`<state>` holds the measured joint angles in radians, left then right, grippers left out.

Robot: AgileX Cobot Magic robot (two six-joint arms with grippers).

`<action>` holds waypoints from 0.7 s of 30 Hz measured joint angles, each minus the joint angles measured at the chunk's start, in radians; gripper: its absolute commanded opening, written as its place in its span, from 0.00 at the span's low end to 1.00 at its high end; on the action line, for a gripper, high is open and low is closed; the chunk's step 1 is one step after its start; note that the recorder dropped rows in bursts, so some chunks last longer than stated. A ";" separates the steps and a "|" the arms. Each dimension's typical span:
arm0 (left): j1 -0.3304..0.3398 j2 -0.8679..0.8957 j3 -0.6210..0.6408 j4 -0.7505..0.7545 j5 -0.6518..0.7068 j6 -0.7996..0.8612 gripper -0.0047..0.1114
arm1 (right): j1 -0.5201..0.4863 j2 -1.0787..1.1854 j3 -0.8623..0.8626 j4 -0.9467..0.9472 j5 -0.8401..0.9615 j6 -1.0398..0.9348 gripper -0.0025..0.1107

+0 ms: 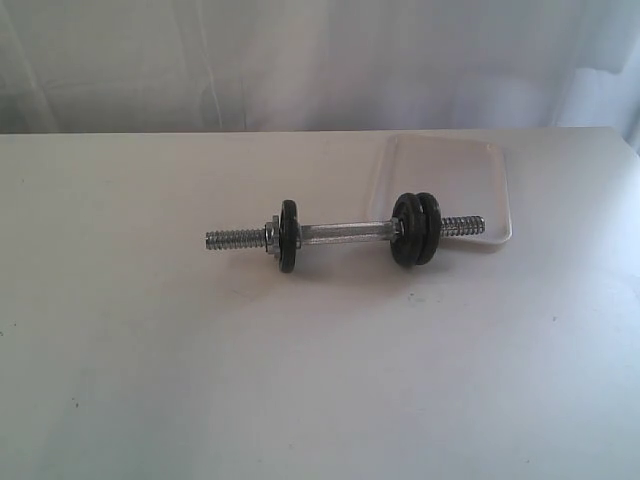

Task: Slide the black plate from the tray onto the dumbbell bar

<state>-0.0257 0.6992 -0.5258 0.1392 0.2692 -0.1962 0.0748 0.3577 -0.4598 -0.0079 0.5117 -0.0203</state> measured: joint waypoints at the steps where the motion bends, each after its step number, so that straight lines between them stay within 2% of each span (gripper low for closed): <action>1: 0.000 -0.027 0.009 0.000 -0.012 -0.001 0.04 | 0.000 -0.031 0.007 0.000 -0.007 0.000 0.02; 10: 0.000 -0.321 0.076 0.000 -0.087 -0.008 0.04 | 0.000 -0.323 0.047 0.000 -0.047 0.002 0.02; 18: -0.002 -0.625 0.156 0.000 -0.202 0.011 0.04 | 0.000 -0.352 0.051 0.008 -0.047 0.002 0.02; 21: -0.015 -0.688 0.161 0.002 -0.224 0.032 0.04 | 0.000 -0.354 0.051 0.013 -0.047 0.002 0.02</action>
<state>-0.0404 0.0115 -0.3651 0.1414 0.0452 -0.1638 0.0748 0.0038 -0.4087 0.0053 0.4651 -0.0188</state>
